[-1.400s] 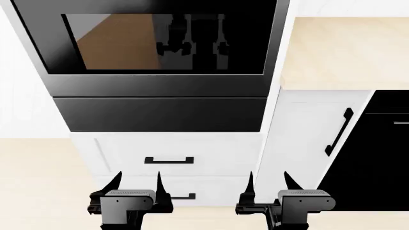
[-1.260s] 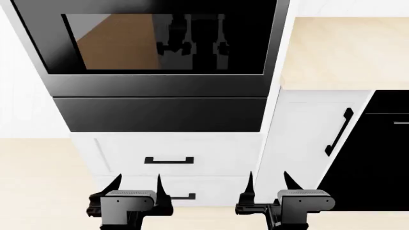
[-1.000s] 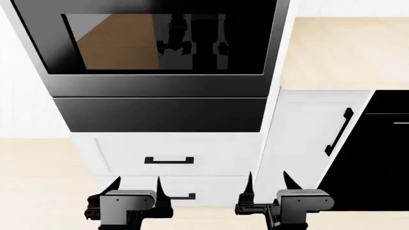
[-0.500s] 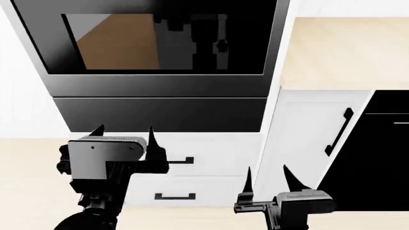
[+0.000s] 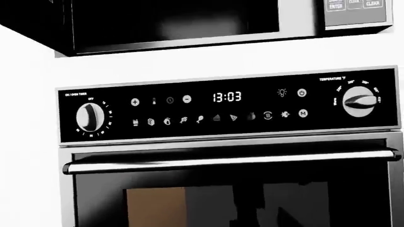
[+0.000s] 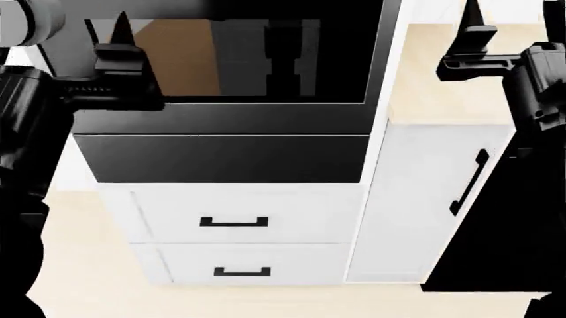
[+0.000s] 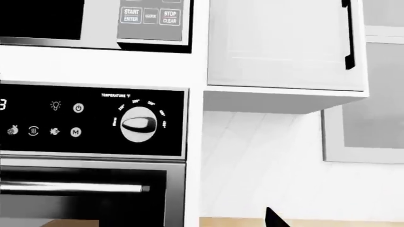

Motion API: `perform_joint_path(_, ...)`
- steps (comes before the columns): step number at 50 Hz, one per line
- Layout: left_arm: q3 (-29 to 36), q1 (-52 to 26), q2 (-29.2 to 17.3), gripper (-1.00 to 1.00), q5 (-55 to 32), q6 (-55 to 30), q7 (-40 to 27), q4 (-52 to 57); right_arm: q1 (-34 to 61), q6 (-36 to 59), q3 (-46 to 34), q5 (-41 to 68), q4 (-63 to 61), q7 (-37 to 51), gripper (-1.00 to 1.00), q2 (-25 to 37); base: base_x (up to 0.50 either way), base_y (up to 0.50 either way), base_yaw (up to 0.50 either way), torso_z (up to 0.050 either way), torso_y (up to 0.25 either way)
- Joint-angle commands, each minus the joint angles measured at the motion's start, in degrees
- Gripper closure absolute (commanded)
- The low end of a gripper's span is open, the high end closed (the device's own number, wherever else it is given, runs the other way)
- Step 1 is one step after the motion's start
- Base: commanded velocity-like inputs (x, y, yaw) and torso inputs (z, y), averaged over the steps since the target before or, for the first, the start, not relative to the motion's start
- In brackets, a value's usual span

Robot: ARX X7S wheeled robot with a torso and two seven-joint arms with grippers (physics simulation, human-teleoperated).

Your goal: Close the microwave door

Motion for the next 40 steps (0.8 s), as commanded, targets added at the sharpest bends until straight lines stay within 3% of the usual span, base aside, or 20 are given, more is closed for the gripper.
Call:
perform_joint_path(1,0.98,-16.25,-10.29,-1.0,-20.36,1.98,-13.41,-4.94,17.22,14.93,2.72,5.42,-4.88,0.24,-1.0,6.05,0.0,0.0,0.0,0.0,0.0)
perform_joint_path(12,5.45,-25.94,-14.97,-1.0,-27.85,7.61,-18.05,-5.6,19.33,14.65,3.75,5.65,-6.13,0.53,-1.0,6.95,0.0,0.0,0.0,0.0,0.0)
perform_joint_path(23,6.61,-29.42,-17.01,-1.0,-29.18,9.98,-18.29,-5.86,20.27,13.83,3.78,5.41,-7.61,0.61,-1.0,7.64,0.0,0.0,0.0,0.0,0.0)
perform_joint_path(40,7.51,-30.29,-18.13,-1.0,-29.12,12.05,-17.41,-5.51,20.34,11.35,2.78,4.4,-8.81,-0.35,-1.0,8.77,0.0,0.49,0.0,0.0,0.0)
